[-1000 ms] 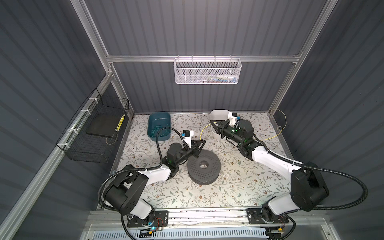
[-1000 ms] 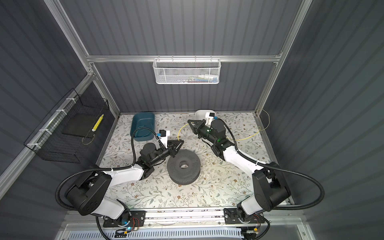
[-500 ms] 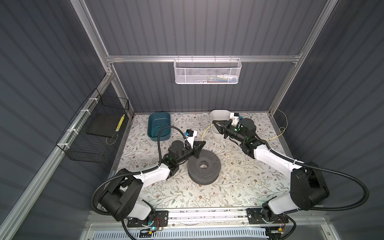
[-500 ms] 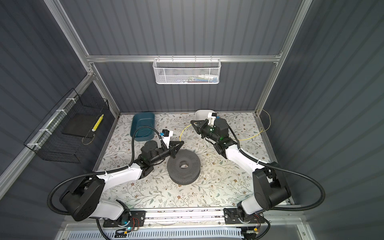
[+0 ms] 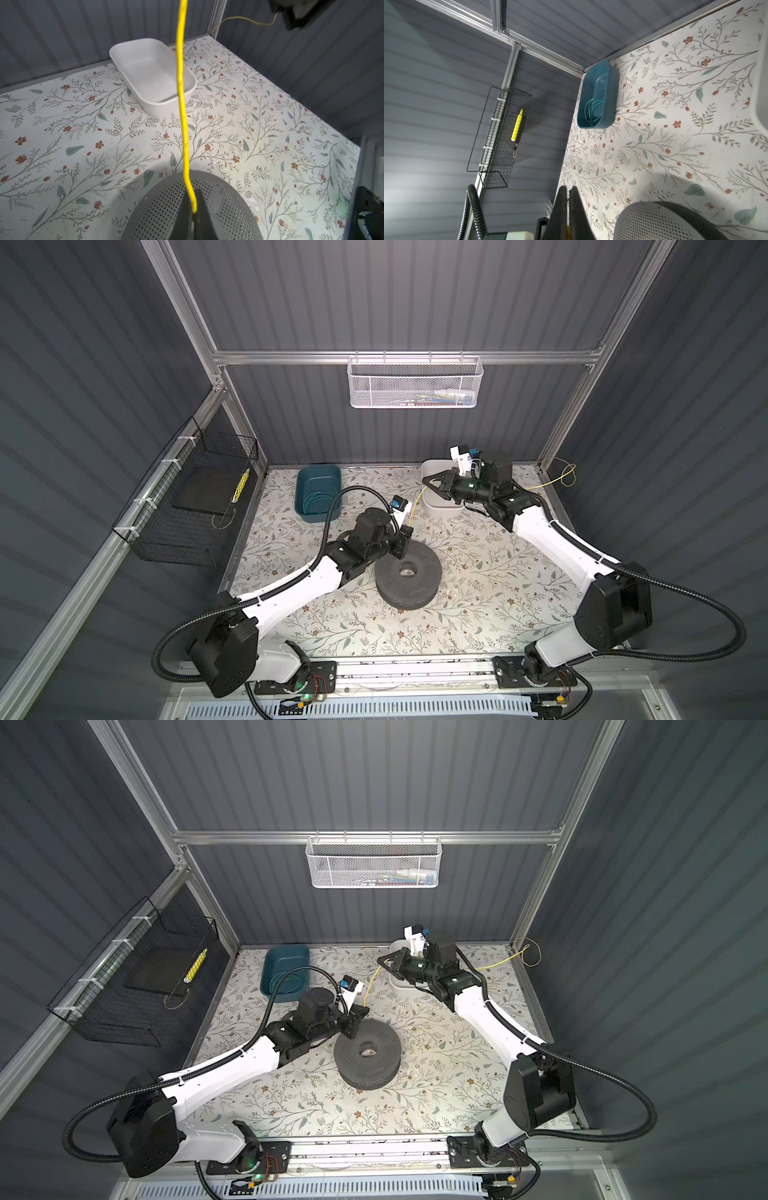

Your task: Wrap the cables

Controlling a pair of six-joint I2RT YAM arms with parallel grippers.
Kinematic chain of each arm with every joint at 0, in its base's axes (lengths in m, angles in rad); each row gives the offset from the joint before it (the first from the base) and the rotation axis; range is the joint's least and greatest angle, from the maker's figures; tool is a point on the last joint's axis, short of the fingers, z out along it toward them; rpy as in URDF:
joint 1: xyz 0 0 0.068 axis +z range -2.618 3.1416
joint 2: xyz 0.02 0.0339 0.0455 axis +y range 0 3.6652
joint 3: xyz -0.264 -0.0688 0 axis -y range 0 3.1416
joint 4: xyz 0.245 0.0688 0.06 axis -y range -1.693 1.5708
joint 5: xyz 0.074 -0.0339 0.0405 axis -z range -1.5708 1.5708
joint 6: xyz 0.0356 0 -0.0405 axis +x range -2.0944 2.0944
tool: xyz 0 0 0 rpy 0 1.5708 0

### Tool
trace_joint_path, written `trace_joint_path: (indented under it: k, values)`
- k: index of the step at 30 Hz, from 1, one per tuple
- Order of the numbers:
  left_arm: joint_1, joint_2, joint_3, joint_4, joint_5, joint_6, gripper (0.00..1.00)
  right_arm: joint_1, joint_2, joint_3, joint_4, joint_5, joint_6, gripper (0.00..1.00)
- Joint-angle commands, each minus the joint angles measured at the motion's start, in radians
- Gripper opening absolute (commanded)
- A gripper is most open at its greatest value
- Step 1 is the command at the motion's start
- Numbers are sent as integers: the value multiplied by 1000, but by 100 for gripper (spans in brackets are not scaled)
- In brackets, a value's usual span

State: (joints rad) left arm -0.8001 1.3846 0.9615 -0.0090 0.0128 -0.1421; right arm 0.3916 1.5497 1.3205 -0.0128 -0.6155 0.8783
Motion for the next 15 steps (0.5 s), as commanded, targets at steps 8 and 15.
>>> trace_joint_path:
  k: [8, 15]
  values:
    - [-92, 180, 150, -480, -142, 64, 0, -34, 4, 129, -39, 13, -179, 0]
    - [-93, 103, 111, -350, -55, 11, 0, -39, -63, 68, -101, 48, -196, 34]
